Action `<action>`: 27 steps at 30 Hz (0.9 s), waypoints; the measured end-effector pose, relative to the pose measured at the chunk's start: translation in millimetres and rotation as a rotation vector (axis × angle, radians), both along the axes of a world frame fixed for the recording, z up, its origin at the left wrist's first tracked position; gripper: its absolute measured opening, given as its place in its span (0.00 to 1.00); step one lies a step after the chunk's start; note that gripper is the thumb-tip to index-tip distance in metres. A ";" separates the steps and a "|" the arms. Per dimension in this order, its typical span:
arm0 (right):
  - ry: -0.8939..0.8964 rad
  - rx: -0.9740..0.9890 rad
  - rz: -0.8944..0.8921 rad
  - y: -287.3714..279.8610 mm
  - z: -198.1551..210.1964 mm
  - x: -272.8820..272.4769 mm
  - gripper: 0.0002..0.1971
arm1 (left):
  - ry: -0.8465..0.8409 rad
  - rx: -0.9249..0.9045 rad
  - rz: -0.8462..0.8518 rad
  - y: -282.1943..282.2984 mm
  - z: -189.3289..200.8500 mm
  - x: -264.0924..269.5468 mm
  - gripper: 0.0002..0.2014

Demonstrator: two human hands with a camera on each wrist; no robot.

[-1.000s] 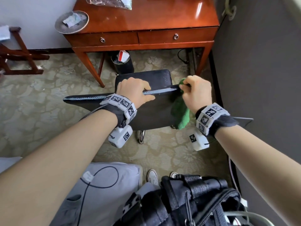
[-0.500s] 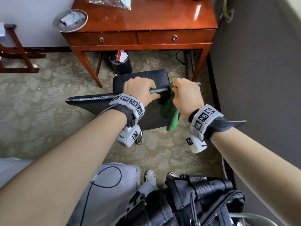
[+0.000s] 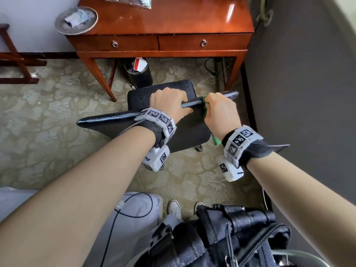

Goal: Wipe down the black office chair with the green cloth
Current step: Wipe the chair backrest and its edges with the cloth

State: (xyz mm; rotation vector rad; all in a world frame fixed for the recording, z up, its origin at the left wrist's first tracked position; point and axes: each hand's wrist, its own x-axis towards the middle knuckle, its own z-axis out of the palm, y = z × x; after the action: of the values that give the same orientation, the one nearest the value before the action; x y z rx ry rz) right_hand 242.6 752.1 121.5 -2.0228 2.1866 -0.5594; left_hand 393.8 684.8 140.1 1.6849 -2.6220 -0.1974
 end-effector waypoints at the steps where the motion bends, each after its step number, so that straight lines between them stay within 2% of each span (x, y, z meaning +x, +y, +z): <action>1: 0.004 -0.001 0.014 0.4 -0.1 -4.9 0.10 | 0.002 0.000 -0.002 0.3 -0.1 -0.9 0.17; 5: 0.031 -0.044 -0.035 -1.9 -3.2 -33.2 0.10 | 0.013 0.012 -0.010 0.0 -1.5 -4.5 0.19; 8: 0.046 -0.051 -0.067 -4.1 -2.5 -28.4 0.09 | 0.025 0.009 -0.004 -0.8 -3.3 -8.7 0.18; 13: 0.028 -0.049 0.069 -0.7 -2.9 12.3 0.10 | 0.015 -0.016 -0.002 -1.0 -2.5 -13.4 0.16; 17: 0.018 -0.034 0.119 -2.1 1.5 -3.6 0.12 | 0.001 0.009 -0.009 -0.8 0.2 -14.6 0.17; 22: -0.154 -0.102 -0.035 -11.6 9.3 -35.6 0.03 | 0.016 0.067 -0.042 -6.2 6.9 -0.8 0.21; 27: -0.315 -0.123 -0.083 -22.6 26.5 -40.4 0.07 | 0.058 0.062 0.022 -5.6 4.2 27.5 0.21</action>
State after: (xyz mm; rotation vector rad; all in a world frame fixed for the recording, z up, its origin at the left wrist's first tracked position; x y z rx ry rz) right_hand 202.2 729.5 148.1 -1.7577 2.0959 -0.9716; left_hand 421.3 679.2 144.3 1.6992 -2.5805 -0.3256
